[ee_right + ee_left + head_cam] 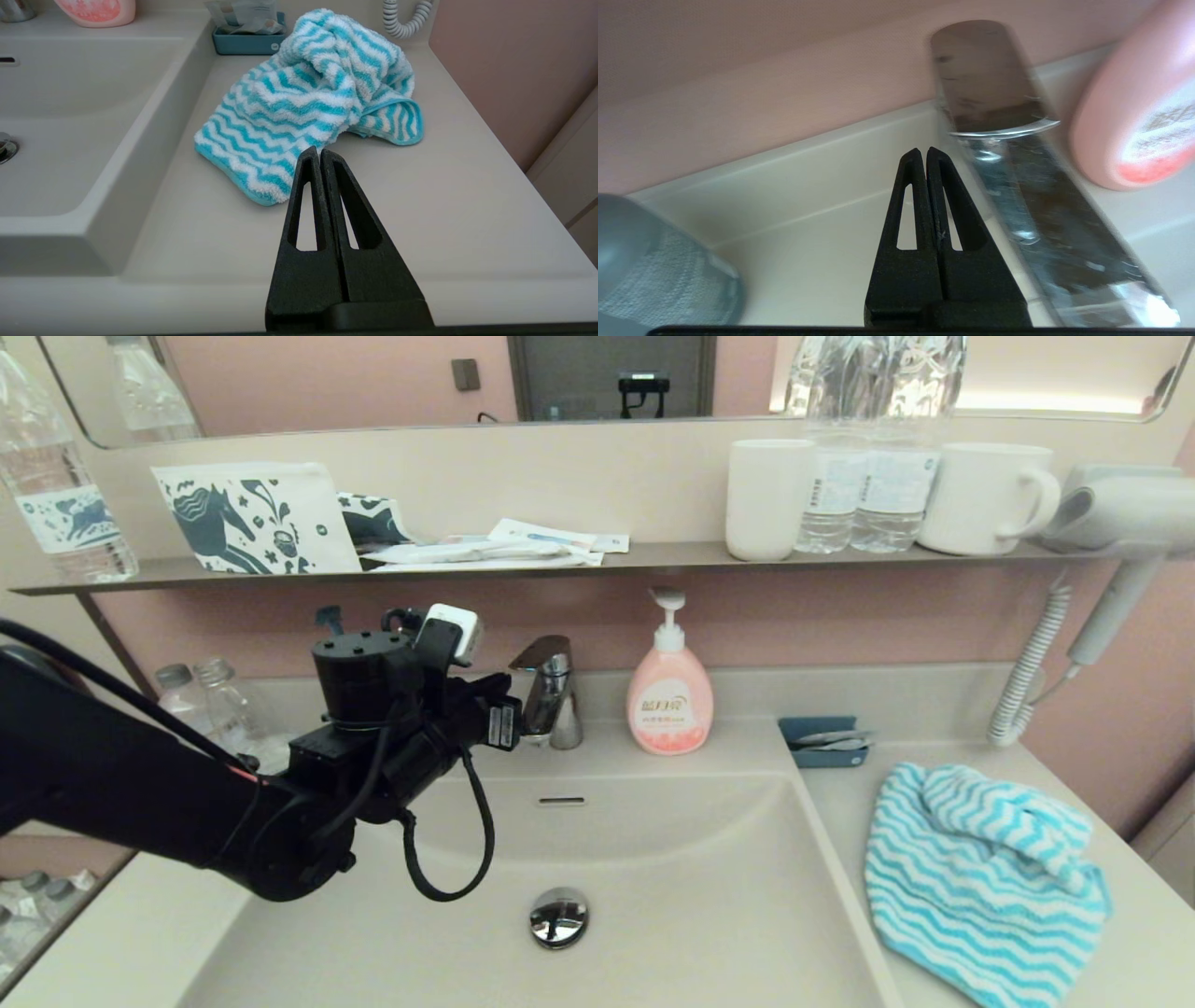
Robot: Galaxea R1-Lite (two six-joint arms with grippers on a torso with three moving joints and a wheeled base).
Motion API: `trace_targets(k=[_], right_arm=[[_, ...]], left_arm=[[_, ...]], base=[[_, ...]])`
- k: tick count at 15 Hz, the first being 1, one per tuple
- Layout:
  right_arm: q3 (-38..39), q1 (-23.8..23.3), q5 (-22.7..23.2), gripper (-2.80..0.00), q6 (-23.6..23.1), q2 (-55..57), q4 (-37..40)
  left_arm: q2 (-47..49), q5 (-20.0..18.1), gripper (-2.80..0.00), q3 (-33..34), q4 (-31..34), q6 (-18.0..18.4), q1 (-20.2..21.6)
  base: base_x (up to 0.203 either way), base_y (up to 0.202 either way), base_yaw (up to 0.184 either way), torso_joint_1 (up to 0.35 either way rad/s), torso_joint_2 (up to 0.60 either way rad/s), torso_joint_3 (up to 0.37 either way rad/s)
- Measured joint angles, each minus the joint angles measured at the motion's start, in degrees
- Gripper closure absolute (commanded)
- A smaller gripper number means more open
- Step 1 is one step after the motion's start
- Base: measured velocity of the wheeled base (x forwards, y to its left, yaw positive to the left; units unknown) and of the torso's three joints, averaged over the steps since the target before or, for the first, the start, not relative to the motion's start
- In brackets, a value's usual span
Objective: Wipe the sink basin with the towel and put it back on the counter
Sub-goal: Turn on the faucet
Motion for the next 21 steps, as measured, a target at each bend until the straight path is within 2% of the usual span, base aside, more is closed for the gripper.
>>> trace_targets(k=[14,18,21], right_arm=[[0.0,0.0,0.0,0.00,0.0,0.0,0.0],[0.0,0.0,0.0,0.00,0.0,0.0,0.0],[0.0,0.0,0.0,0.00,0.0,0.0,0.0]], left_arm=[[-3.2,0.4,0.00,-1.7,2.4,0.0,-4.9],[-3.0,2.0,0.00,-3.2,4.0,0.0,-7.3],[-2.6,2.6,0.00,-2.0,3.9,-0.1,-6.3]], base=[[0.000,0.000,0.000,0.000,0.00,0.000],[0.000,0.000,0.000,0.000,0.00,0.000],[0.000,0.000,0.000,0.000,0.00,0.000]])
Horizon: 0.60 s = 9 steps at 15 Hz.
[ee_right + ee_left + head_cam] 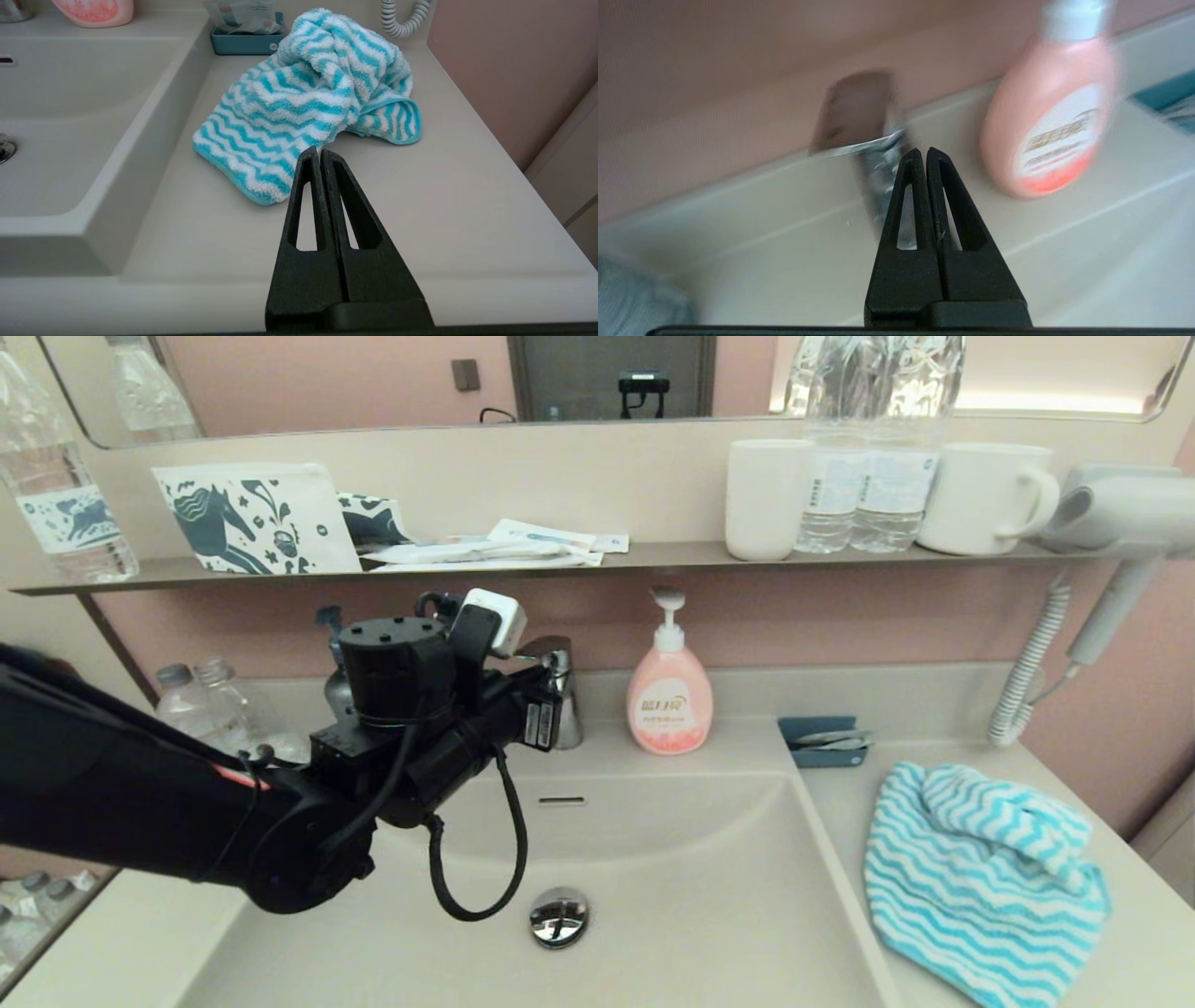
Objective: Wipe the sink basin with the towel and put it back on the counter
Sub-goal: Turn on the faucet
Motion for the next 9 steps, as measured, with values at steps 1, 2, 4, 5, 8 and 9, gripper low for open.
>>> trace_targets(k=[1,2,4,5,8,9], right_arm=[[0.0,0.0,0.0,0.00,0.0,0.0,0.0],[0.0,0.0,0.0,0.00,0.0,0.0,0.0],[0.0,0.0,0.0,0.00,0.0,0.0,0.0],[0.0,0.0,0.0,0.00,0.0,0.0,0.0],[0.0,0.0,0.0,0.00,0.0,0.0,0.0],[0.0,0.0,0.0,0.00,0.0,0.0,0.0]], left_arm=[[-0.2,0.0,0.00,0.5,0.2,0.0,0.9],[-0.5,-0.1,0.00,0.9,0.3,0.1,1.5],[-0.6,-0.2,0.00,0.4,0.3,0.2,2.5],[-0.3,-0.4,0.00,-0.1,0.4,0.2,2.6],[0.6,-0.4,0.00,-1.0,0.3,0.2,2.5],[0.9,-0.4,0.00,-1.3,0.2,0.2,2.5]], base=[[0.000,0.000,0.000,0.000,0.00,0.000],[0.000,0.000,0.000,0.000,0.00,0.000],[0.000,0.000,0.000,0.000,0.00,0.000],[0.000,0.000,0.000,0.000,0.00,0.000],[0.000,0.000,0.000,0.000,0.00,0.000],[0.000,0.000,0.000,0.000,0.00,0.000]])
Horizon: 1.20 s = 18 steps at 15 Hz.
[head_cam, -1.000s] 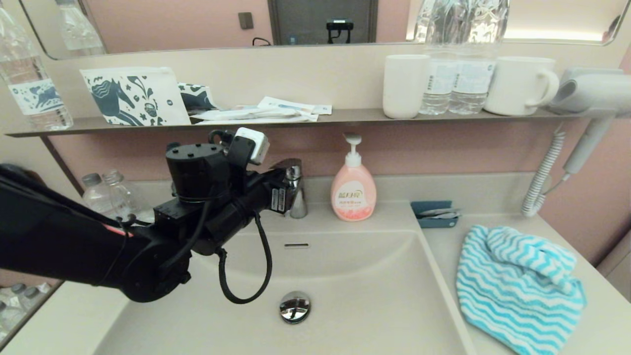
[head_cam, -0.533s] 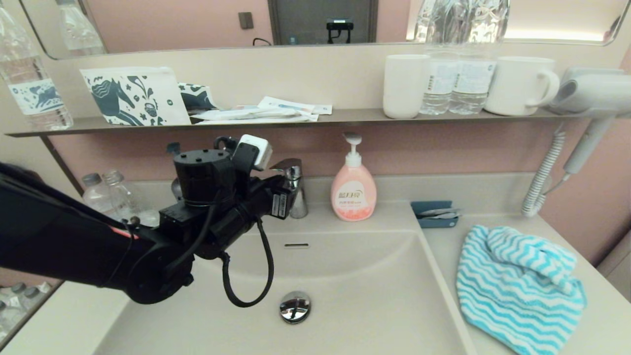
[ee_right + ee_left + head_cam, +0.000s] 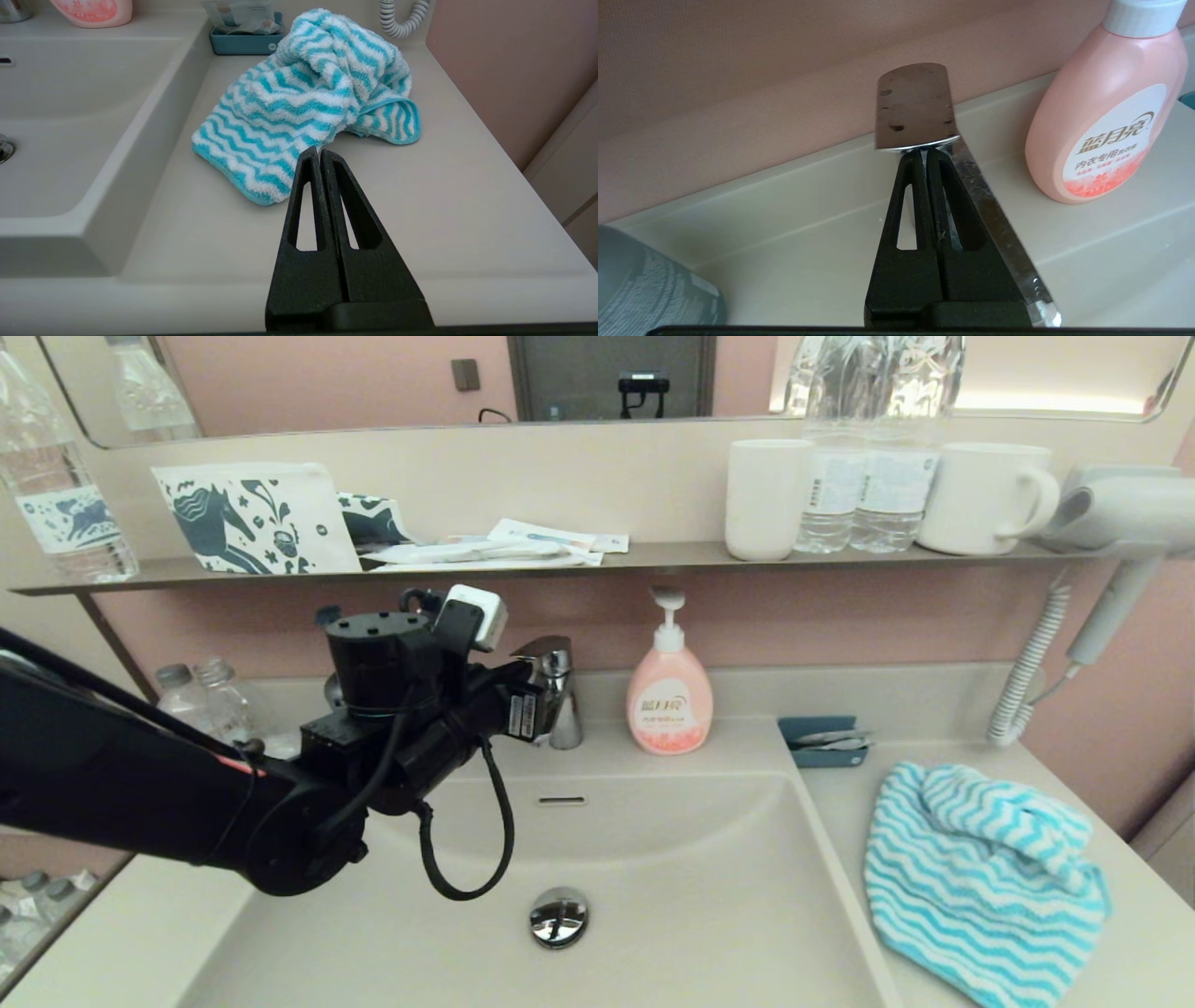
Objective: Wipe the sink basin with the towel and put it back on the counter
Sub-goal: Turn on the faucet
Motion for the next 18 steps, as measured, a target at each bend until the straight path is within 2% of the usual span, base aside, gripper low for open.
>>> trace_targets(k=[9,14,18], right_arm=[[0.0,0.0,0.0,0.00,0.0,0.0,0.0],[0.0,0.0,0.0,0.00,0.0,0.0,0.0],[0.0,0.0,0.0,0.00,0.0,0.0,0.0]], left_arm=[[0.6,-0.1,0.00,-3.8,1.6,0.0,-0.5],[-0.3,0.0,0.00,-2.0,1.5,0.0,-0.7],[-1.8,0.1,0.00,-1.3,1.7,0.1,0.7]], base=[[0.000,0.000,0.000,0.000,0.00,0.000],[0.000,0.000,0.000,0.000,0.00,0.000],[0.000,0.000,0.000,0.000,0.00,0.000]])
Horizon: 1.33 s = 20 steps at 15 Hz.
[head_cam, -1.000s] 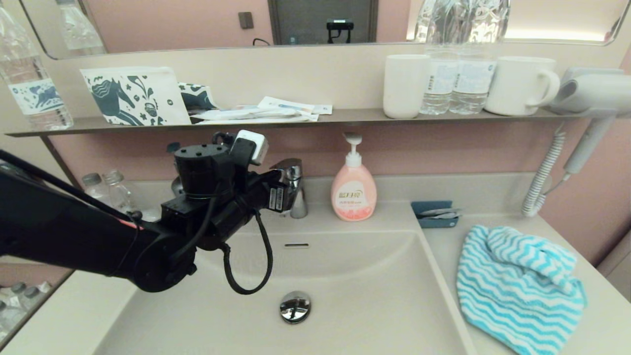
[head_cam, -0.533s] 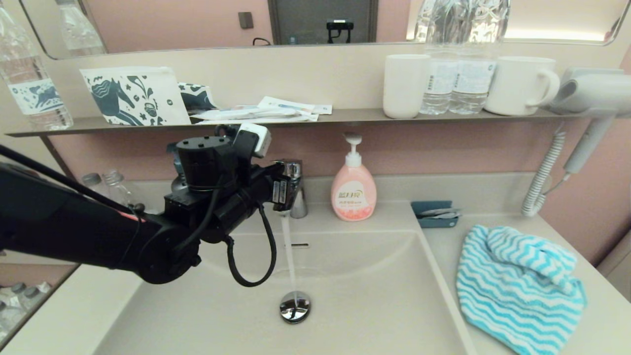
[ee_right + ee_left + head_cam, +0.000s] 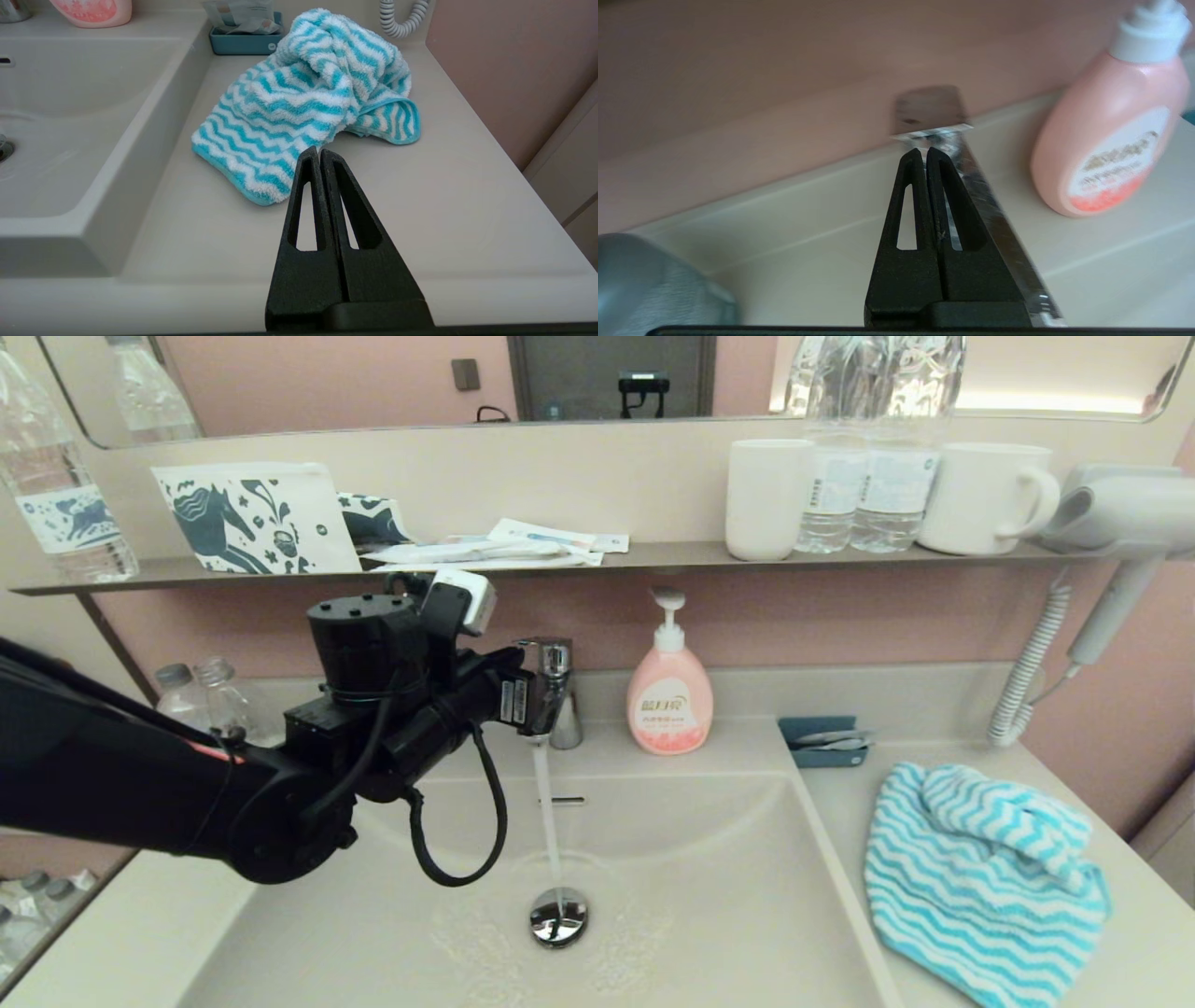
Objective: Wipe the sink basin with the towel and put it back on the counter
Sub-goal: Turn on the faucet, then turn off the faucet
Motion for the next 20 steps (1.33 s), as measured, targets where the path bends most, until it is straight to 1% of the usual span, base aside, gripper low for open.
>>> trace_targets(k=[3,9,15,20], right_arm=[[0.0,0.0,0.0,0.00,0.0,0.0,0.0],[0.0,0.0,0.0,0.00,0.0,0.0,0.0],[0.0,0.0,0.0,0.00,0.0,0.0,0.0],[0.0,0.0,0.0,0.00,0.0,0.0,0.0]], left_arm=[[-1.0,0.0,0.00,-0.7,1.4,0.1,0.1],[-1.3,0.1,0.00,-4.8,3.7,0.1,0.0],[1.5,0.0,0.00,-9.3,4.6,0.3,-0.1],[3.3,-0.1,0.00,-10.5,4.7,0.4,-0.1]], base=[[0.000,0.000,0.000,0.000,0.00,0.000],[0.000,0.000,0.000,0.000,0.00,0.000],[0.000,0.000,0.000,0.000,0.00,0.000],[0.000,0.000,0.000,0.000,0.00,0.000]])
